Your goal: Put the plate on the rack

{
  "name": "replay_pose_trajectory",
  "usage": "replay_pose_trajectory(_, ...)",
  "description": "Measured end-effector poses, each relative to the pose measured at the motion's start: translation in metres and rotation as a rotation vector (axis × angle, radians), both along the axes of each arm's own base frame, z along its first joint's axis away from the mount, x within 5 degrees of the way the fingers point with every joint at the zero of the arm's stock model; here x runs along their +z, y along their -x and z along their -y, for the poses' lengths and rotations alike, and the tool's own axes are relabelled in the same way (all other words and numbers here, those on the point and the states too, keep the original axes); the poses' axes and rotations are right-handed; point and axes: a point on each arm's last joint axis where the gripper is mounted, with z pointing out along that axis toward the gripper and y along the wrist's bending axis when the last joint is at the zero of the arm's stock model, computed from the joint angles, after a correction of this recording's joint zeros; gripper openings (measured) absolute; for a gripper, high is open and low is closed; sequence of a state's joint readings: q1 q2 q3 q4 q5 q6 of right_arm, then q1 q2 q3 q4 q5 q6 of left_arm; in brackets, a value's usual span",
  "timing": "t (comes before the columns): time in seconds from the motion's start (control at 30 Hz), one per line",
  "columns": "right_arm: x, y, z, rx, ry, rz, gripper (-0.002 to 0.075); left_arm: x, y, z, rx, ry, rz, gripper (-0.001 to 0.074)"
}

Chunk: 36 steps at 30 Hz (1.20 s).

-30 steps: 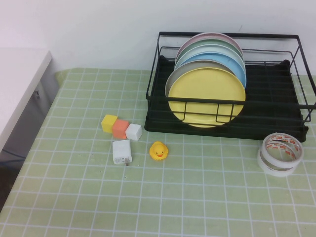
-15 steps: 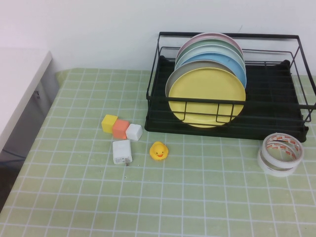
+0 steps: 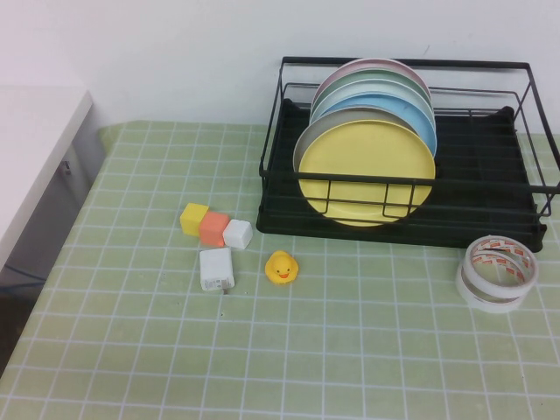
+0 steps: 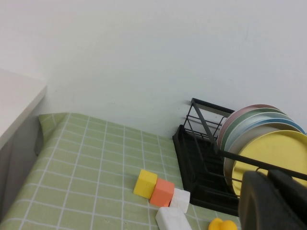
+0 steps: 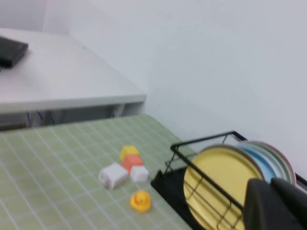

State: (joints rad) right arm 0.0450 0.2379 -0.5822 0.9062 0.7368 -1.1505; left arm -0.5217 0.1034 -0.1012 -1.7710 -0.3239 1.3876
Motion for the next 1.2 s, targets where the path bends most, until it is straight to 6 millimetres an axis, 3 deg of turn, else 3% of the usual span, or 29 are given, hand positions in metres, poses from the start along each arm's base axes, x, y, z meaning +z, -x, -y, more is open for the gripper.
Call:
replay_pose_trajectory(0.1, -0.030, 0.016, 0.003, -0.032, 0.012, 0.041, 0.0012, 0.000, 0.000, 0.000, 0.000, 0.000, 0.000, -0.0001)
replay_pose_trajectory(0.2, -0.051, 0.016, 0.008, -0.098, -0.001, 0.097, 0.0012, 0.000, 0.000, 0.000, 0.000, 0.000, 0.000, -0.0001)
replay_pose_trajectory(0.53, -0.071, -0.009, 0.032, -0.392, 0.024, 0.249, 0.0012, 0.000, 0.000, 0.000, -0.004, 0.000, 0.001, -0.0002)
replay_pose_trajectory(0.77, -0.141, -0.029, 0.051, -0.647, -0.049, 0.005, 0.0012, 0.000, 0.000, 0.000, -0.003, -0.002, 0.002, -0.0001)
replay_pose_trajectory(0.83, -0.153, -0.030, 0.056, -0.724, -0.090, -0.069, 0.0012, 0.000, 0.000, 0.000, -0.003, -0.002, 0.002, -0.0001)
replay_pose_trajectory(0.97, -0.163, -0.029, 0.062, -0.810, -0.094, -0.133, 0.0012, 0.000, 0.000, 0.000, -0.004, -0.002, 0.002, -0.0001)
replay_pose_trajectory(1.2, -0.170, -0.027, 0.061, -0.801, -0.124, -0.228, 0.0012, 0.000, 0.000, 0.000, -0.004, -0.002, 0.002, -0.0001)
